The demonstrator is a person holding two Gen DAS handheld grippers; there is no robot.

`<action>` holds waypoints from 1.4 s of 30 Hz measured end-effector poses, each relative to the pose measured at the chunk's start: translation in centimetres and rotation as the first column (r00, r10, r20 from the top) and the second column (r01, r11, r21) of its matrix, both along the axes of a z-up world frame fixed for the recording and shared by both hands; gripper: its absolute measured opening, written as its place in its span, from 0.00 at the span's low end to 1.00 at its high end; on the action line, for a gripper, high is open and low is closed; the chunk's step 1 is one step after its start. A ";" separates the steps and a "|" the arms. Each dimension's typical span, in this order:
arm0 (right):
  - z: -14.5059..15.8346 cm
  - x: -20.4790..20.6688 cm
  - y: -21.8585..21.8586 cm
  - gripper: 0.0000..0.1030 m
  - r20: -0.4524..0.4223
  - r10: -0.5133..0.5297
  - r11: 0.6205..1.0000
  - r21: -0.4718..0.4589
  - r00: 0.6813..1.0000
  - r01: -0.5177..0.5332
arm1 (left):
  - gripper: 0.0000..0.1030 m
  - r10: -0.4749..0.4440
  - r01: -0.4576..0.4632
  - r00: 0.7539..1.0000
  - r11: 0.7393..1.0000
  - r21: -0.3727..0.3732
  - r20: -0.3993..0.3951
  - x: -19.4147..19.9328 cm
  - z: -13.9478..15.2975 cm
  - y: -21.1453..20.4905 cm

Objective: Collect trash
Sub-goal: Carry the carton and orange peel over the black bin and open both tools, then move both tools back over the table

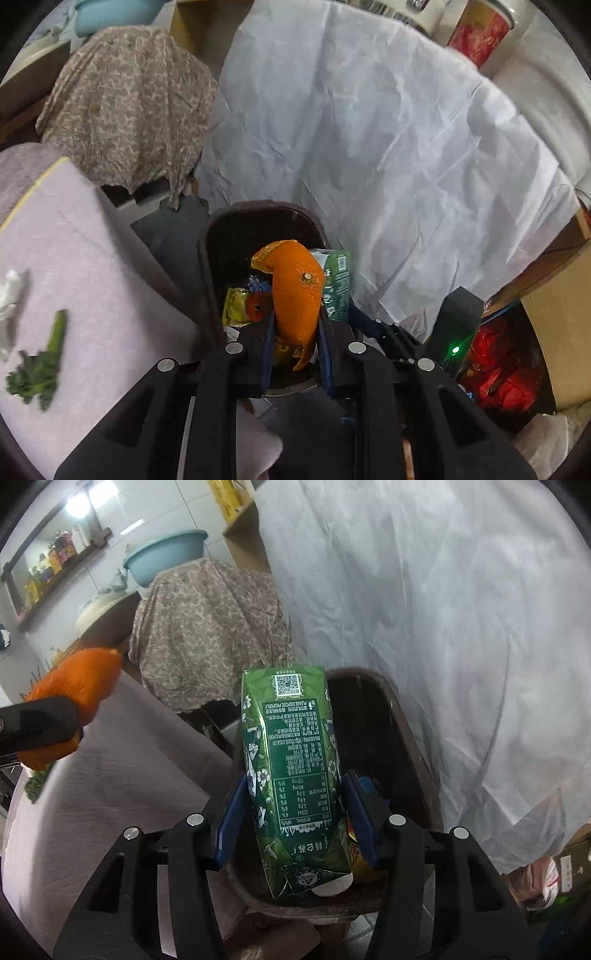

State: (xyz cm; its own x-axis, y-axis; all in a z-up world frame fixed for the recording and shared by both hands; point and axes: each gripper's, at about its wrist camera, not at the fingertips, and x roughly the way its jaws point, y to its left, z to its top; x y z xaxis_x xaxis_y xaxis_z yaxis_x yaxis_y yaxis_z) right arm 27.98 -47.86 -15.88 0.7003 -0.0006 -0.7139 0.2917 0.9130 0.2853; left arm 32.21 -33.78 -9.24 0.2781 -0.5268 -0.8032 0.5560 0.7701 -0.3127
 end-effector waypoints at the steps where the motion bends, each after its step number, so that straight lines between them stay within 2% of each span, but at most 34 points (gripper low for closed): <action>1: -0.7 0.5 -0.2 0.51 -0.010 -0.002 1.000 -0.008 1.000 0.002 | 0.20 0.000 0.000 1.000 1.000 0.010 -0.002 0.1 -0.4 -0.5; 4: -2.5 1.7 -0.6 0.53 -0.050 -0.011 0.999 -0.032 0.999 0.009 | 0.20 0.004 -0.004 1.000 0.999 0.042 -0.011 0.7 -1.6 -1.8; 6: -3.2 2.0 -0.7 0.67 -0.054 -0.019 0.999 -0.038 0.998 0.017 | 0.20 0.012 -0.011 1.000 0.998 0.060 -0.018 1.1 -2.4 -2.4; 8: -3.5 1.6 -0.7 0.72 -0.040 -0.041 0.997 -0.069 0.998 0.038 | 0.20 0.010 -0.008 0.999 0.997 0.076 -0.035 1.5 -3.4 -3.4; 14: -4.3 -0.4 -1.5 0.72 -0.057 -0.064 0.995 -0.077 0.996 0.060 | 0.20 -0.012 0.020 0.997 0.995 0.102 -0.075 1.8 -5.4 -5.2; 16: -4.2 -1.2 -1.5 0.72 -0.053 -0.068 0.994 -0.089 0.996 0.063 | 0.27 -0.026 0.033 0.997 0.993 0.110 -0.067 1.5 -5.4 -5.5; 17: -4.2 -1.7 -1.5 0.72 -0.054 -0.072 0.993 -0.098 0.996 0.067 | 0.38 -0.032 0.038 0.998 0.993 0.112 -0.058 1.3 -5.3 -5.6; 18: -4.3 -2.0 -1.5 0.72 -0.059 -0.077 0.992 -0.104 0.995 0.071 | 0.53 -0.034 0.038 0.999 0.993 0.115 -0.039 1.1 -5.0 -5.6; 20: -4.3 -2.6 -1.5 0.72 -0.067 -0.084 0.991 -0.109 0.994 0.077 | 0.69 -0.024 0.022 1.000 0.993 0.116 0.013 0.8 -4.2 -5.6; 24: -4.0 -3.7 -1.4 0.72 -0.071 -0.096 0.990 -0.108 0.993 0.088 | 0.73 -0.039 0.033 0.998 0.994 0.106 0.056 0.1 -2.6 -5.0; 28: -3.1 -4.3 -1.1 0.72 -0.063 -0.091 0.992 -0.093 0.994 0.085 | 0.78 -0.047 0.035 0.992 0.994 0.101 0.113 -0.9 -1.0 -4.1; 34: -0.8 -5.3 0.6 0.72 -0.040 -0.062 0.992 -0.114 0.997 0.057 | 0.79 -0.078 0.063 0.985 0.993 0.095 0.156 -2.5 0.6 -1.5; 39: 2.5 -5.9 3.1 0.72 0.019 0.010 0.992 -0.130 1.000 -0.007 | 0.80 -0.035 0.023 0.976 0.998 0.062 0.214 -3.3 2.2 3.5; 42: 5.1 -5.6 5.6 0.72 0.064 0.099 0.986 -0.141 0.993 -0.089 | 0.80 0.023 -0.031 0.974 0.999 0.036 0.226 -2.8 3.2 7.7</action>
State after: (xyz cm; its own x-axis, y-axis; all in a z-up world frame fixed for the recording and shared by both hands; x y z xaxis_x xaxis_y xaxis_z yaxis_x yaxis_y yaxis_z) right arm 22.40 -42.30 -10.75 0.7506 -0.0272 -0.6602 0.1859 0.9675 0.1716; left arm 29.44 -26.08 -6.07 0.4683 -0.4864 -0.7376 0.5877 0.7949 -0.1511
